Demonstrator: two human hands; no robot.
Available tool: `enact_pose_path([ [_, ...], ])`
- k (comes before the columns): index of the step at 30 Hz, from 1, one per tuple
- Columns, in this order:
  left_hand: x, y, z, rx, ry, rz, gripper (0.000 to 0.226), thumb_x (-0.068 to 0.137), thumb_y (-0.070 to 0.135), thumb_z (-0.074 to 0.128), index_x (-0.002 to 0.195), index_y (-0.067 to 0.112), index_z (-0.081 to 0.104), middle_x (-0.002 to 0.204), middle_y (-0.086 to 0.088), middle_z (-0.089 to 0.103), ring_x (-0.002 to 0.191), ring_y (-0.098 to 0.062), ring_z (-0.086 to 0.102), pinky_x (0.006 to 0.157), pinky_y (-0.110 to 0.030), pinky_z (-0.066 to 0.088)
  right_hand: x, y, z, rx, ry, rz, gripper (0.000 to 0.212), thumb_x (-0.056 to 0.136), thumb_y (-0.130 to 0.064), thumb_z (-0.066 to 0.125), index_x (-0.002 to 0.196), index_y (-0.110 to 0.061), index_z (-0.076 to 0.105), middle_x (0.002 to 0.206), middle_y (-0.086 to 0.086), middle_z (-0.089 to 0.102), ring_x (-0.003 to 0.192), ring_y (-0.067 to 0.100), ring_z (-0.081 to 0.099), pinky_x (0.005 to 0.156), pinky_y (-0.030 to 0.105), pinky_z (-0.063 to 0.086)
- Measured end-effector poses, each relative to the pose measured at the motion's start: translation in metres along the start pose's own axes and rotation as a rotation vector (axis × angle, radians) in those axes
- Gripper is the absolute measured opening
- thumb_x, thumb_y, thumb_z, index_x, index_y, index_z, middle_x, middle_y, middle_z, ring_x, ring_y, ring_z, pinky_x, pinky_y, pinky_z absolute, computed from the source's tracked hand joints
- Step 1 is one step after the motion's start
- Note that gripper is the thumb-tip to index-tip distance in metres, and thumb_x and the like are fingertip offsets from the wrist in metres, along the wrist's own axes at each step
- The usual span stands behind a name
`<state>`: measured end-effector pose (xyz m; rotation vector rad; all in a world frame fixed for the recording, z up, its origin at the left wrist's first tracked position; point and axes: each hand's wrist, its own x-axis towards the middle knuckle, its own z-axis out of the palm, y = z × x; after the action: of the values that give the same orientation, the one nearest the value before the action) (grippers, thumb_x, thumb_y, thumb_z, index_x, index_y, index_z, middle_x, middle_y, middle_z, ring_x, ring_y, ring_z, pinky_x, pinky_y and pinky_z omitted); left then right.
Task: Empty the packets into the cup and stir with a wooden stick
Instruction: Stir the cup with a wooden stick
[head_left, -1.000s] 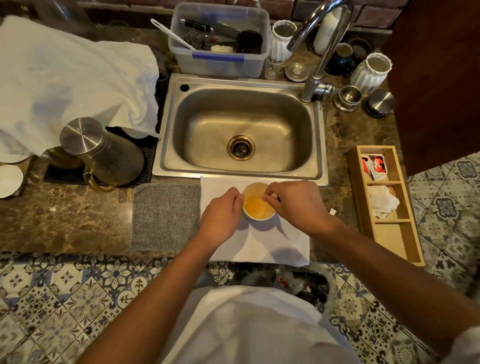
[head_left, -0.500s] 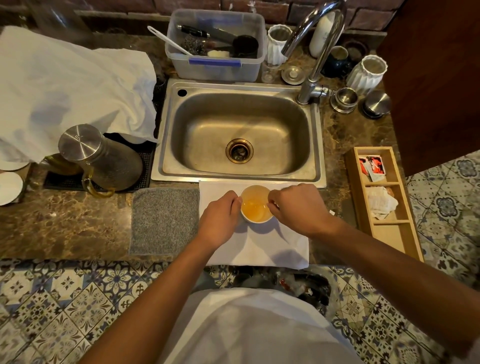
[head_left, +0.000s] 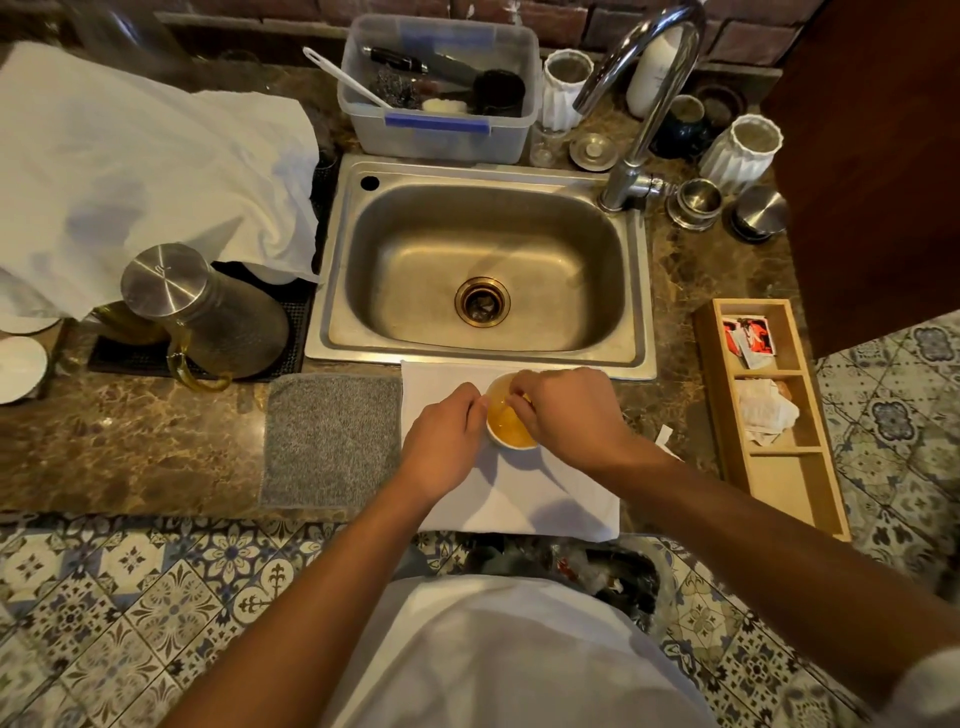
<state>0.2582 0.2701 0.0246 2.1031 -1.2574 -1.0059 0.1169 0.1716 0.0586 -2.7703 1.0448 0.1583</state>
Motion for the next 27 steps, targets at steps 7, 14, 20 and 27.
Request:
enact_pose_path([
  [7,-0.002,0.000,0.000,0.004,0.006,0.020,0.027,0.107,0.031,0.040,0.093,0.013,0.054,0.084,-0.012,0.068,0.076,-0.030,0.061,0.067,-0.043,0.047,-0.016,0.017,-0.004,-0.040,-0.059,-0.025,0.026,0.102,-0.035,0.051,0.114,-0.016,0.064,0.093,0.010,0.074,0.072,0.029,0.066,0.060,0.028,0.035],
  [14,-0.002,0.001,-0.002,-0.014,0.002,0.024,0.030,0.107,0.031,0.040,0.094,0.009,0.056,0.081,-0.012,0.068,0.076,-0.031,0.062,0.068,-0.046,0.049,-0.018,0.005,0.006,0.102,-0.112,-0.005,0.025,0.099,-0.038,0.050,0.105,-0.020,0.066,0.090,0.010,0.074,0.076,0.029,0.065,0.064,0.032,0.048],
  [20,-0.002,0.000,-0.002,0.008,0.000,0.032,0.029,0.107,0.030,0.040,0.096,0.009,0.057,0.085,-0.014,0.069,0.078,-0.033,0.062,0.068,-0.046,0.049,-0.004,0.014,0.005,0.139,0.008,0.036,0.027,0.102,-0.039,0.051,0.110,-0.018,0.066,0.093,0.005,0.075,0.073,0.022,0.064,0.065,0.027,0.037],
  [27,-0.002,0.001,-0.001,-0.017,-0.001,0.025,0.030,0.107,0.031,0.040,0.096,0.008,0.057,0.084,-0.015,0.068,0.079,-0.034,0.061,0.071,-0.049,0.051,-0.020,0.020,-0.007,-0.021,-0.103,-0.050,0.023,0.100,-0.033,0.052,0.109,-0.016,0.064,0.092,0.010,0.074,0.073,0.029,0.066,0.060,0.028,0.038],
])
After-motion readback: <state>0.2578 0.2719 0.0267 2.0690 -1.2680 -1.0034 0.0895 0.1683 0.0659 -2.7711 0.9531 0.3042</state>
